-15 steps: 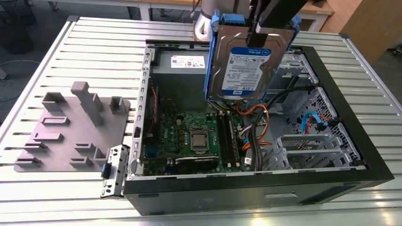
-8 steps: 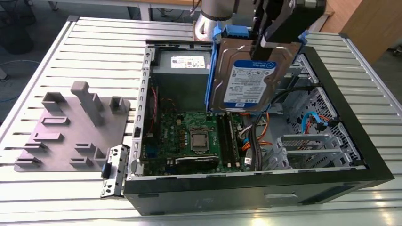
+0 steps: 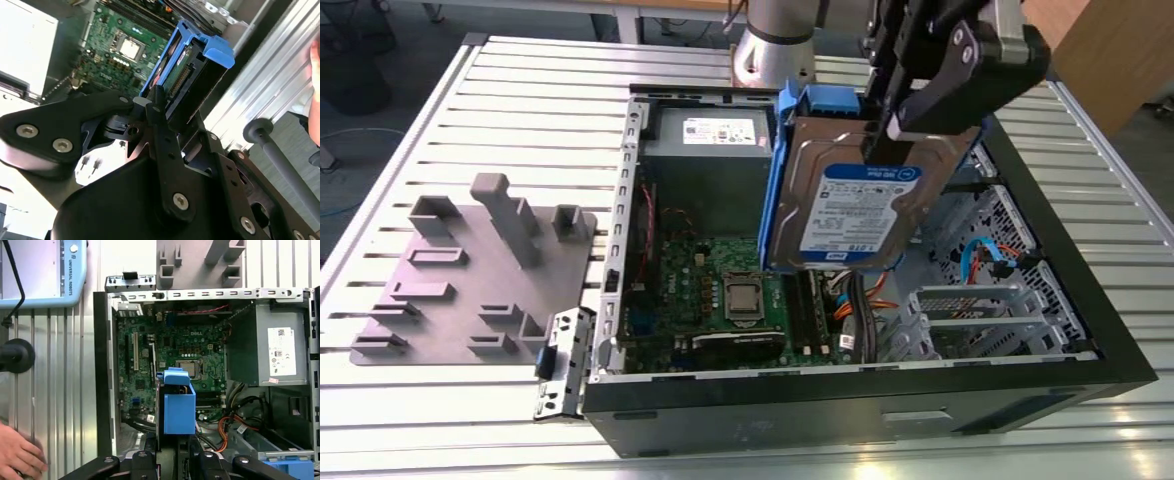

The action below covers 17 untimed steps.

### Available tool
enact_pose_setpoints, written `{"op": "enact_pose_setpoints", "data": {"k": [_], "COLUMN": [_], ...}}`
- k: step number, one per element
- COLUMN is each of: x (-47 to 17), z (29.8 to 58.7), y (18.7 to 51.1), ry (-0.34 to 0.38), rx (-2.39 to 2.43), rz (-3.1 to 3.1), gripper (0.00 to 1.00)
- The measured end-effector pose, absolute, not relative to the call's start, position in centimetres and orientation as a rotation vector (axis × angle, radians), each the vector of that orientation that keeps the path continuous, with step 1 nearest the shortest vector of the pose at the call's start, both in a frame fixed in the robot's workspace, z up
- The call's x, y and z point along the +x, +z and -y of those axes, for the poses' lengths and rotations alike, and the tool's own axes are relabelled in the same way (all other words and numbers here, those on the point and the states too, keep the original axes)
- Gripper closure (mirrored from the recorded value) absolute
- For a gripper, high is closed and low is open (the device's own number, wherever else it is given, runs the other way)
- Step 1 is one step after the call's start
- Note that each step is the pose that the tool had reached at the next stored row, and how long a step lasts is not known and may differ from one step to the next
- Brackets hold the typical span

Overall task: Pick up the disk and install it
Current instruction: 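Pick up the disk, then insert the disk into the insertion slot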

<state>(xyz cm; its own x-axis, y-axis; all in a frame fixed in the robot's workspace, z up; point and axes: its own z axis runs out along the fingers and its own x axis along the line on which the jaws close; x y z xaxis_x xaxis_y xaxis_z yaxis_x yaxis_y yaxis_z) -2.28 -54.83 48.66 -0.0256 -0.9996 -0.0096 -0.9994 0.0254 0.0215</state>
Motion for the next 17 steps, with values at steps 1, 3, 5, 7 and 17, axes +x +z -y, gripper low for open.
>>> {"op": "enact_pose_setpoints", "data": {"k": [1,3,5,7,17], "x": [-2.3,-2.3,-2.3,-2.3,-1.8], "z": [55.2,55.9,56.6,57.0,57.0], "y": [48.7,48.7,48.7,48.7,48.7], "ry": [-0.035,-0.035,-0.035,-0.035,-0.035], "rx": [2.187,2.187,2.187,2.187,2.187], "rz": [2.244,2.244,2.244,2.244,2.244], "gripper": [0.65,0.65,0.65,0.65,0.65]}}
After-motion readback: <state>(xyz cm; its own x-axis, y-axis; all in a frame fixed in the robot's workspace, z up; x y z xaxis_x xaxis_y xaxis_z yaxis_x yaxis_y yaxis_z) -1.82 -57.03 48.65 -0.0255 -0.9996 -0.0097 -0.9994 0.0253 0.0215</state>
